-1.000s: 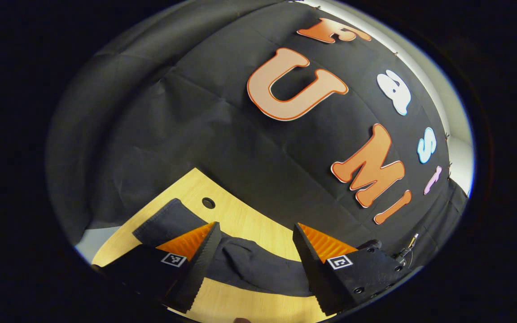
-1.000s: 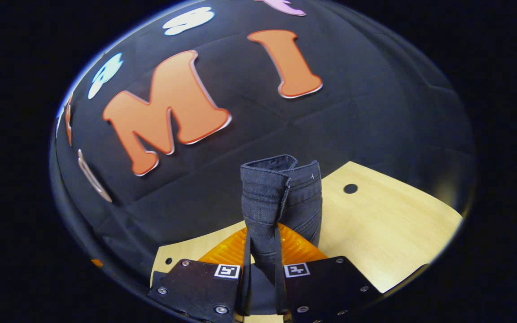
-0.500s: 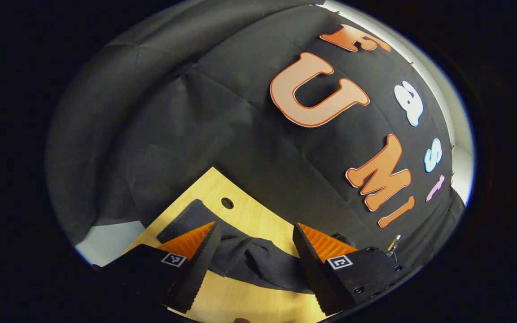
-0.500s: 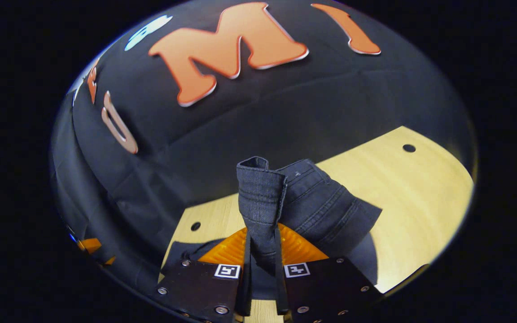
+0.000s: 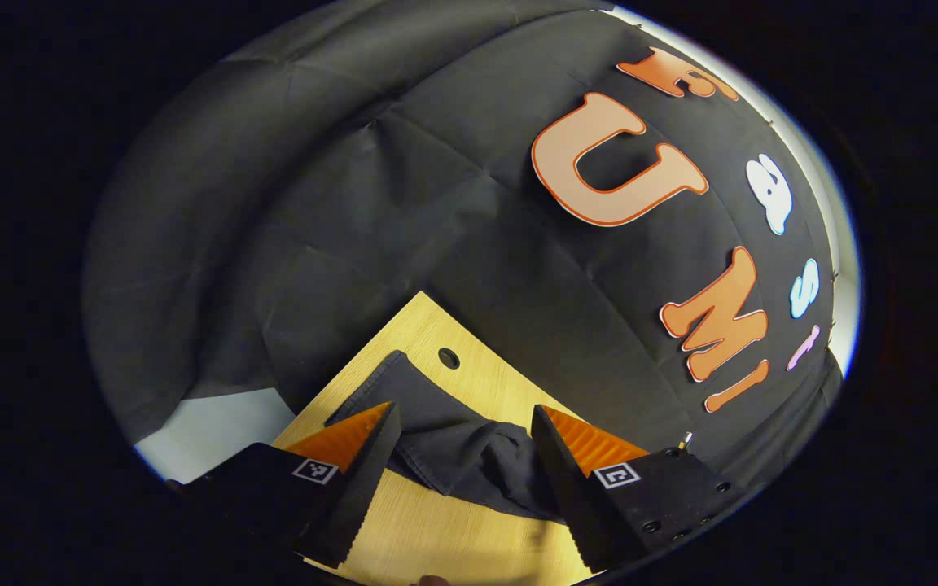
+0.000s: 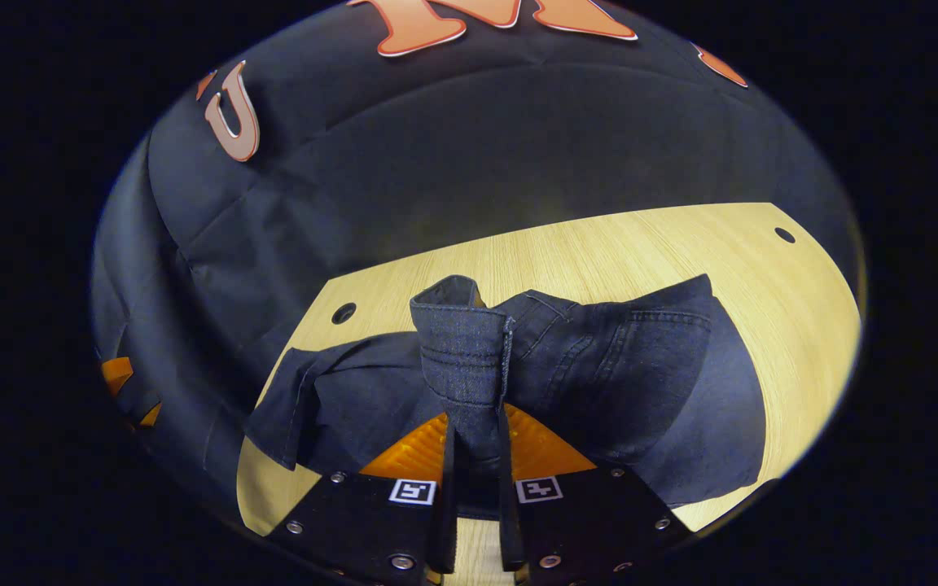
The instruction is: Grasp the waist and the cuffs of the jeans and fold them to make the two legs overlap; first hold the waist and fold one-third of the jeans toward the cuffs, then hold the cuffs and fold the remaining one-third in the same direction to finish folding.
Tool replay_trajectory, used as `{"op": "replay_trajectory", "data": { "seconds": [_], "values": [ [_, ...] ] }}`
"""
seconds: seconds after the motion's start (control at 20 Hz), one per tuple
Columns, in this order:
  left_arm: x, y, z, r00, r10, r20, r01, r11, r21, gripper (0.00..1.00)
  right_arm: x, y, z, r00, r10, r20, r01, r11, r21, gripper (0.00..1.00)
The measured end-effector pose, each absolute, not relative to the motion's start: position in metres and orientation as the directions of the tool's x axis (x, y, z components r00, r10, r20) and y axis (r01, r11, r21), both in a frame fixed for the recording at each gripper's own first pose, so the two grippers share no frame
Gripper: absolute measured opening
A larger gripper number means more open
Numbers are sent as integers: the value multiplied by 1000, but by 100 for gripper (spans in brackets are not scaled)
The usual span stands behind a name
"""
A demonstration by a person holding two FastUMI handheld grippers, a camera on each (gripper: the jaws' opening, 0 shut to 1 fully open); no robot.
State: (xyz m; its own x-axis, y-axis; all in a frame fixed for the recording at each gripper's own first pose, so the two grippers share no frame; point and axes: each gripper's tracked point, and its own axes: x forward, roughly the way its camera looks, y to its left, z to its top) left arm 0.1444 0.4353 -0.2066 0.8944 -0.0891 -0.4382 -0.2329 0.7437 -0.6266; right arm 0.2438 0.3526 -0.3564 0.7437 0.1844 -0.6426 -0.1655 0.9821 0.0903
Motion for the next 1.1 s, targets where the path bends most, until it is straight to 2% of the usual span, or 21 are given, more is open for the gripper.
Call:
{"op": "replay_trajectory", "data": {
  "seconds": [0.05,0.1,0.15,0.25,0.3,0.4,0.55,0.85,0.95,1.1],
  "values": [
    [147,434,-209,893,-91,-441,-239,734,-636,98,240,355,-358,724,211,-656,-179,977,117,22],
    [147,435,-212,891,-93,-443,-245,724,-645,98,238,362,-362,690,258,-676,-194,966,171,28],
    [147,435,-215,890,-94,-446,-251,717,-650,98,228,373,-363,659,316,-683,-221,949,226,49],
    [148,436,-218,890,-90,-448,-259,709,-656,98,216,378,-367,642,311,-701,-230,950,210,89],
    [148,437,-219,891,-88,-446,-262,702,-663,98,216,374,-367,655,273,-705,-221,961,166,98],
    [144,443,-225,889,-80,-451,-283,677,-679,98,214,370,-355,663,251,-705,-215,966,142,99],
    [135,455,-251,876,-49,-480,-359,598,-716,98,211,357,-330,676,274,-684,-198,962,190,99],
    [132,471,-332,820,-40,-571,-528,332,-781,98,217,356,-303,681,306,-666,-175,950,257,98],
    [140,479,-351,810,-32,-586,-551,302,-778,98,215,356,-304,667,314,-676,-169,947,273,99],
    [160,486,-369,801,-28,-598,-555,342,-758,98,214,353,-307,652,310,-692,-151,947,283,99]
  ]
}}
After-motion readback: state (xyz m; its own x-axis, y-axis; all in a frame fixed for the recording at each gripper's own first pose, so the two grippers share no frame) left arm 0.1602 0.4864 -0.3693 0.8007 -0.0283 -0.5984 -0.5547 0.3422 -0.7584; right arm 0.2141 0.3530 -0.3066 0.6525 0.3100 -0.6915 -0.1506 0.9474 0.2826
